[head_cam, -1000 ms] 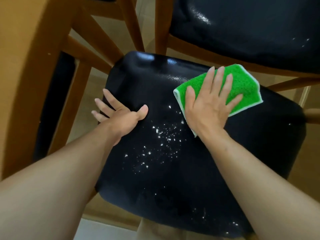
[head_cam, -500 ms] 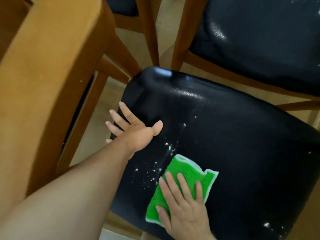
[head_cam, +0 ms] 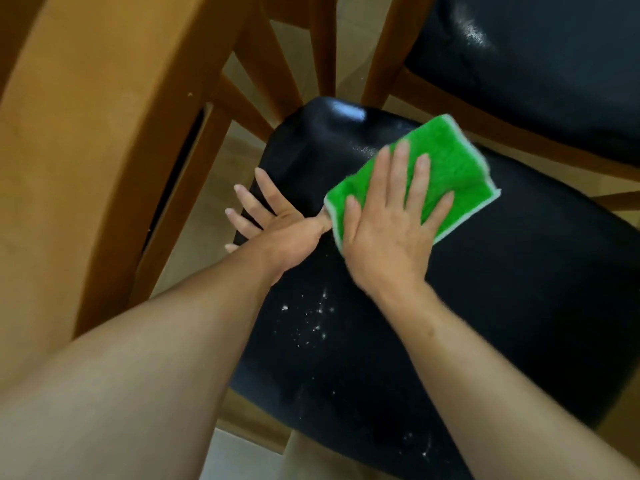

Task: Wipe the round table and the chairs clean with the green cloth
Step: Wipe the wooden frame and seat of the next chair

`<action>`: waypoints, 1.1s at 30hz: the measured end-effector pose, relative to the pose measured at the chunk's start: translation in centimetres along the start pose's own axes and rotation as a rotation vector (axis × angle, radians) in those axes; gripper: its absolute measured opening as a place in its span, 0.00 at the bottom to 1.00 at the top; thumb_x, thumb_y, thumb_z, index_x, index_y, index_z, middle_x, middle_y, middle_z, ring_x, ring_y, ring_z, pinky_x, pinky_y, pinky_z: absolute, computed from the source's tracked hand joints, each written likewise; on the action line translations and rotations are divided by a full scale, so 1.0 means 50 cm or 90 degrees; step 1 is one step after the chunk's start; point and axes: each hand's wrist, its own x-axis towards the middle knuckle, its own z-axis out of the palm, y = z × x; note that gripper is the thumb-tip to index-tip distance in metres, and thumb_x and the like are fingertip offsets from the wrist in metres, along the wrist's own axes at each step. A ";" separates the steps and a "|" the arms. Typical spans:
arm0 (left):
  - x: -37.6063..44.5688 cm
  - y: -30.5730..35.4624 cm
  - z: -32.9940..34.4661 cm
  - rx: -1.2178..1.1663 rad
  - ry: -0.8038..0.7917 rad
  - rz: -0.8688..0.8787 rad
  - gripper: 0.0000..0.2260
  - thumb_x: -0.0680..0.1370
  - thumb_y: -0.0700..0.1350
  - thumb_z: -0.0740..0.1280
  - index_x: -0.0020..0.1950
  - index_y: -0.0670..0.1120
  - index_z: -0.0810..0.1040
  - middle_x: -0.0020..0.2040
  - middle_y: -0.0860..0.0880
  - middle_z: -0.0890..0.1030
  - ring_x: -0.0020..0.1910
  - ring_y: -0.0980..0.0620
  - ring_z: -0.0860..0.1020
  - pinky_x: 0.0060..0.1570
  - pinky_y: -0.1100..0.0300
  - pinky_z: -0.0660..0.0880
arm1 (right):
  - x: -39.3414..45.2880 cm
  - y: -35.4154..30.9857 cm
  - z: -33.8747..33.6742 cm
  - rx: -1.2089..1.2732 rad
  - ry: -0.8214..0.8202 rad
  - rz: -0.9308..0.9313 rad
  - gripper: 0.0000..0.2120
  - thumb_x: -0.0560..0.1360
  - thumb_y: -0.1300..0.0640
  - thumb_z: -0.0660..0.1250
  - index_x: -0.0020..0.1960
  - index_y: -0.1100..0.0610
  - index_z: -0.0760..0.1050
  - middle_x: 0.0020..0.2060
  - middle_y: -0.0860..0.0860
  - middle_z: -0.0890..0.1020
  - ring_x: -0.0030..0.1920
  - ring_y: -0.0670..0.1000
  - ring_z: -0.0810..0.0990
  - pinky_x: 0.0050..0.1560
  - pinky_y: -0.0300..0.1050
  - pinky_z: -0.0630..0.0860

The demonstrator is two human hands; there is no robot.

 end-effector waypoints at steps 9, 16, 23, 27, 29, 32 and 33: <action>0.004 0.001 0.003 -0.030 0.003 -0.018 0.46 0.58 0.79 0.41 0.64 0.62 0.19 0.72 0.53 0.22 0.73 0.44 0.26 0.69 0.33 0.36 | -0.357 0.003 0.068 -0.029 -0.158 -0.301 0.35 0.73 0.42 0.57 0.76 0.54 0.55 0.77 0.49 0.52 0.73 0.55 0.61 0.67 0.67 0.53; 0.010 0.000 0.002 -0.033 0.009 -0.008 0.45 0.59 0.80 0.37 0.65 0.61 0.19 0.72 0.53 0.22 0.72 0.44 0.25 0.69 0.33 0.35 | -0.173 -0.014 0.041 0.013 -0.064 -0.168 0.34 0.77 0.42 0.55 0.78 0.54 0.50 0.78 0.50 0.54 0.75 0.56 0.56 0.70 0.68 0.48; -0.001 -0.002 -0.010 -0.072 -0.018 0.022 0.52 0.48 0.85 0.35 0.63 0.64 0.19 0.71 0.54 0.20 0.70 0.45 0.23 0.68 0.32 0.34 | 0.039 -0.044 -0.002 -0.017 -0.026 -0.143 0.28 0.82 0.45 0.46 0.79 0.54 0.50 0.79 0.51 0.52 0.78 0.56 0.49 0.70 0.70 0.45; 0.001 -0.007 -0.010 -0.067 -0.027 0.033 0.49 0.55 0.84 0.41 0.64 0.63 0.19 0.71 0.52 0.21 0.70 0.43 0.23 0.68 0.31 0.35 | 0.008 -0.047 0.011 -0.009 -0.045 -0.120 0.31 0.82 0.44 0.48 0.79 0.55 0.42 0.79 0.51 0.44 0.78 0.55 0.42 0.71 0.65 0.38; 0.002 -0.013 -0.008 -0.063 -0.020 0.041 0.49 0.60 0.83 0.45 0.66 0.63 0.20 0.72 0.52 0.22 0.71 0.42 0.24 0.69 0.31 0.36 | -0.018 -0.049 0.018 -0.004 -0.048 -0.110 0.32 0.81 0.43 0.47 0.79 0.56 0.41 0.79 0.52 0.43 0.78 0.55 0.41 0.72 0.65 0.38; -0.002 -0.019 -0.014 -0.103 -0.010 0.060 0.47 0.69 0.76 0.56 0.71 0.62 0.25 0.75 0.51 0.27 0.73 0.41 0.28 0.70 0.36 0.38 | -0.091 -0.052 0.029 -0.003 -0.065 -0.120 0.34 0.80 0.41 0.46 0.78 0.57 0.41 0.78 0.54 0.43 0.78 0.56 0.41 0.71 0.65 0.39; -0.004 -0.021 -0.018 -0.121 -0.003 0.066 0.46 0.72 0.72 0.59 0.73 0.61 0.27 0.76 0.50 0.29 0.74 0.41 0.29 0.70 0.38 0.39 | -0.125 -0.051 0.035 -0.009 -0.075 -0.145 0.34 0.80 0.41 0.47 0.78 0.58 0.42 0.78 0.54 0.44 0.78 0.57 0.42 0.71 0.66 0.39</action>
